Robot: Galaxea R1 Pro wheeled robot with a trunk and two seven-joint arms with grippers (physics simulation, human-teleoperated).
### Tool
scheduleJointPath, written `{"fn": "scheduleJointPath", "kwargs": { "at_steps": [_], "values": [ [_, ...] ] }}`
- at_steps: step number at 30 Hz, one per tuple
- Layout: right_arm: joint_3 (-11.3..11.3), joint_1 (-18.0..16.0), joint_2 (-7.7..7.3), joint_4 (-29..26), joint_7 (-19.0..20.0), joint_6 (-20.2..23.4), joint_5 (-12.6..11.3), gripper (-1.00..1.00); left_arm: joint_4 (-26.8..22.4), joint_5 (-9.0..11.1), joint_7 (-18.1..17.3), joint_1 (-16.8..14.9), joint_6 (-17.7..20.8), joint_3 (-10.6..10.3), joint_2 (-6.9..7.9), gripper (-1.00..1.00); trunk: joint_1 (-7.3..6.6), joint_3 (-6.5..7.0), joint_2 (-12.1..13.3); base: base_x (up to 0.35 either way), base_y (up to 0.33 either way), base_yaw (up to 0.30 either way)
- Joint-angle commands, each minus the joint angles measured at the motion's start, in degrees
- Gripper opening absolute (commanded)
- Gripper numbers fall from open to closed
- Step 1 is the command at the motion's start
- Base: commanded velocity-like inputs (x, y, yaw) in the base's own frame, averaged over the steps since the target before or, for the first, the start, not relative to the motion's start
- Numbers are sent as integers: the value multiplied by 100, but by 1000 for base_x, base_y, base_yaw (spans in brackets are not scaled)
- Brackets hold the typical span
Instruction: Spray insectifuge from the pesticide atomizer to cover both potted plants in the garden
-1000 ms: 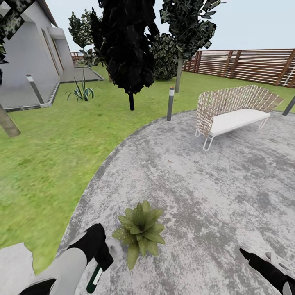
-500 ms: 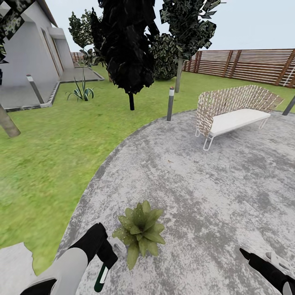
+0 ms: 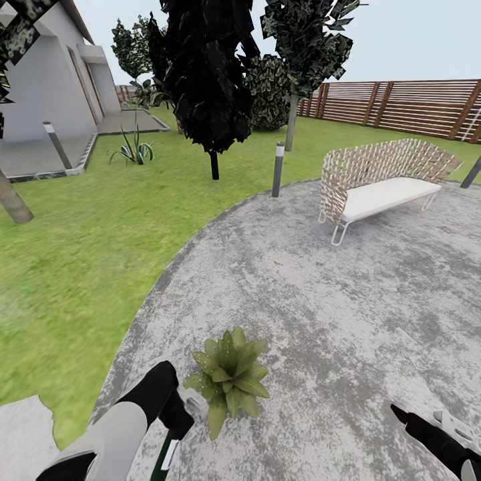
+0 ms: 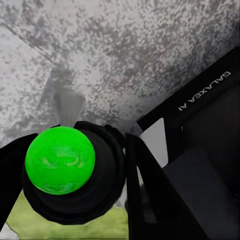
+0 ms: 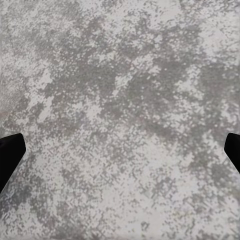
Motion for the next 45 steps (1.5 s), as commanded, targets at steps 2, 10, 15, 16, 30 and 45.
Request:
{"fn": "scheduleJointPath", "kwargs": {
  "at_steps": [2,10,15,16,30,45],
  "values": [
    [-37,-6,4,-8,54,26,57,100,-10,-57,-38,-4,61,46,-8,-100,0,-5,-2,0,0,0],
    [-37,-4,4,-8,51,26,52,100,-10,-61,-122,-245,89,46,-7,-100,0,-5,-2,0,0,0],
    [-37,-6,4,-8,49,26,52,100,-2,-71,-431,-569,89,38,-8,-100,0,-5,-2,0,0,19],
    [-37,-7,4,-8,48,26,52,100,0,-72,-451,-579,89,37,-8,-100,0,-5,-2,0,0,79],
    [-37,-2,4,-8,51,26,52,100,60,-78,-488,-593,91,26,-11,-100,0,-5,-2,0,-130,140],
    [-45,-6,4,-8,52,26,52,100,554,-88,-488,-593,88,20,-13,-100,0,-5,-2,0,-55,131]
  ]
}}
